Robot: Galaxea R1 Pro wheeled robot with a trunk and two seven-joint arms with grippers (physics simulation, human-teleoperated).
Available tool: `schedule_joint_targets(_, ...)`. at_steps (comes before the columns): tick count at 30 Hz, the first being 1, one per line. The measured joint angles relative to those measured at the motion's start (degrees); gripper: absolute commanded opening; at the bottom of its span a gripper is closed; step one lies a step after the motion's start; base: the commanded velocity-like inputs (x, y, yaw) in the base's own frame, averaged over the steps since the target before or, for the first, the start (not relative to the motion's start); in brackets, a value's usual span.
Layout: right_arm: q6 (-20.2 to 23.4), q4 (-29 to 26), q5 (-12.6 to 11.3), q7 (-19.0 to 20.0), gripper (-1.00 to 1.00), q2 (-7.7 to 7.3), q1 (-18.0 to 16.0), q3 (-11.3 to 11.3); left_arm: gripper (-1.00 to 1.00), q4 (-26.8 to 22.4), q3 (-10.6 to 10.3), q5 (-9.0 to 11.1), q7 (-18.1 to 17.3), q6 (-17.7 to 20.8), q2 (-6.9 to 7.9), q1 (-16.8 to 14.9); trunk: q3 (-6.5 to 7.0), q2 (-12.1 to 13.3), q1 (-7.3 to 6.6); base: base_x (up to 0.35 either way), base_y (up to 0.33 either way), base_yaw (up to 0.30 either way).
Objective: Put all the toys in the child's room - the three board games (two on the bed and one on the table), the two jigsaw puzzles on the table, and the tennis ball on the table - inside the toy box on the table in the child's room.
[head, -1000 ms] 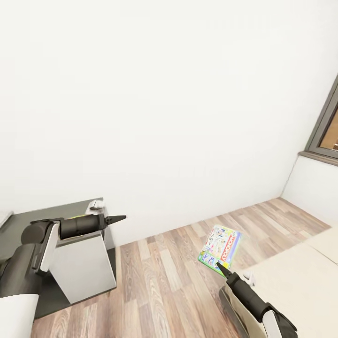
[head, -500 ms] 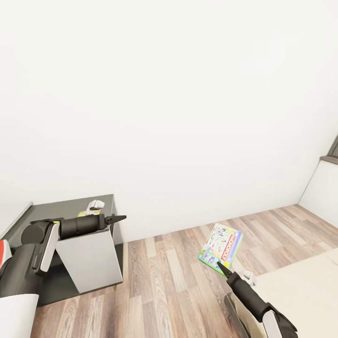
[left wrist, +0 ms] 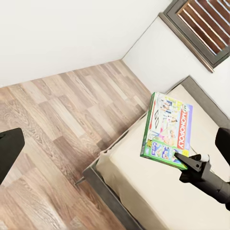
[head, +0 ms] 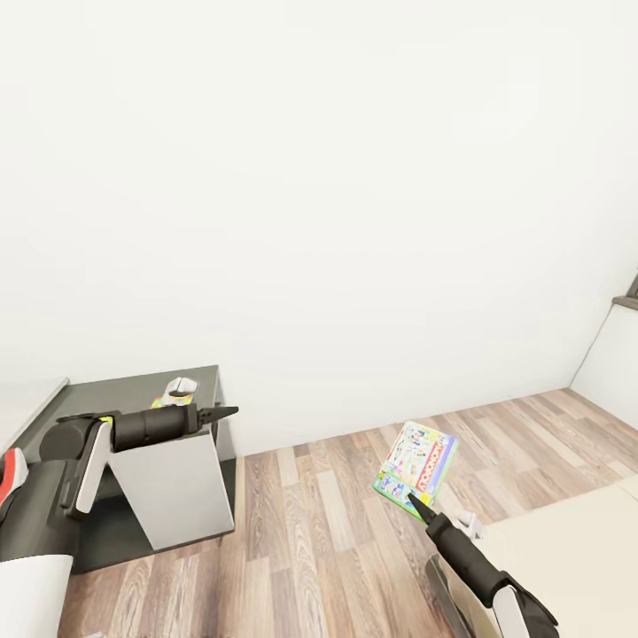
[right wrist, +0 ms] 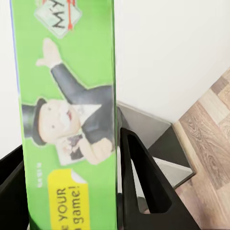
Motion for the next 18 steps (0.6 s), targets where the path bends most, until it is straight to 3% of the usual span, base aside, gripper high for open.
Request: schedule_joint_targets(18,-0.06,-0.02,0.14,-0.05,-1.0,0.03,0.0,0.02,1.0,0.0,0.0,0.0,0.07,0.0,0.0,0.0,0.0,0.0,0.0,0.0,0.0,0.285)
